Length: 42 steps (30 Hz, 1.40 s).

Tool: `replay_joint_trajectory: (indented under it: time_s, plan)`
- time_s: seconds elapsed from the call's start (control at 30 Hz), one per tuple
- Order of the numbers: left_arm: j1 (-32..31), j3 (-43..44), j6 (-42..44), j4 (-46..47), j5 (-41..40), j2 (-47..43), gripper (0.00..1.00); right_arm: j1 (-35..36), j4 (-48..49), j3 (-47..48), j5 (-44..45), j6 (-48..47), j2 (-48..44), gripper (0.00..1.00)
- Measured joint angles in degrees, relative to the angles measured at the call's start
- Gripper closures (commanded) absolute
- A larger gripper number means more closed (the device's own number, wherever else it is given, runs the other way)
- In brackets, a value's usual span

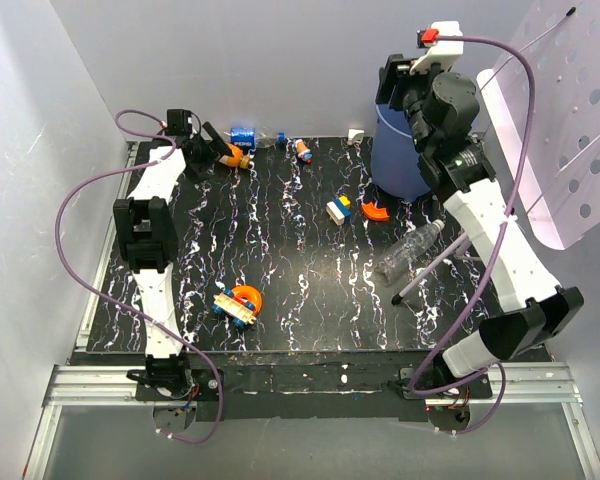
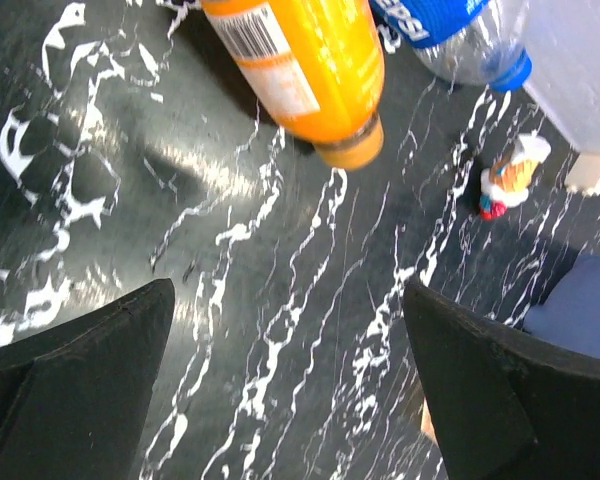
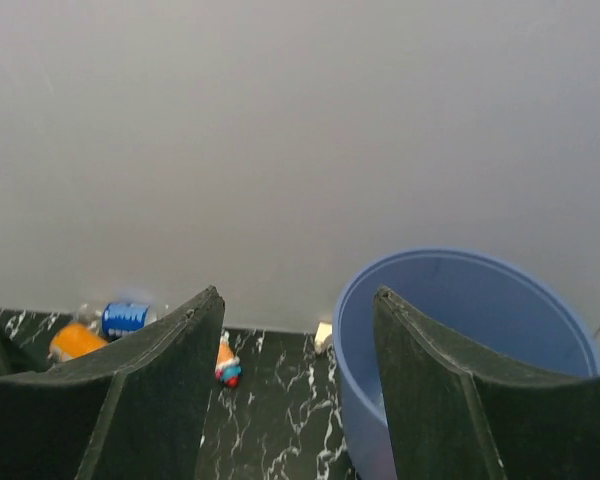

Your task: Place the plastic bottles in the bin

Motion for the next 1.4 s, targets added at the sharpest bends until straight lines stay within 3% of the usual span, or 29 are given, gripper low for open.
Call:
replay_joint_trajectory:
  time_s: [0.37,0.9,1.1,1.27,1.4]
  plan:
    - [0.61,1.9,-8.26,13.29,4.24,10.32,0.02,0.52,-6.8,-7.41,-2.03,3.39,-5.42,0.32]
    - [2.86,9.92,-18.05,24.04,5.7,20.02,0.02,0.63,-11.39,-11.23,-3.43,5.05,-7.5,0.32]
    - [2.73,13.16,-20.55,27.43,6.45,23.28,0.21,0.68,-11.82,-11.5,-4.72,5.95,-7.45,0.32]
    - [2.56,13.07,-21.4,28.41,7.3,23.56,0.48,0.68,-11.89,-12.22,-5.49,6.88,-7.43,0.32]
    - [2.54,8.5,-21.77,32.2,8.59,22.14,0.6,0.81,-12.2,-12.41,-5.7,7.43,-7.43,0.32]
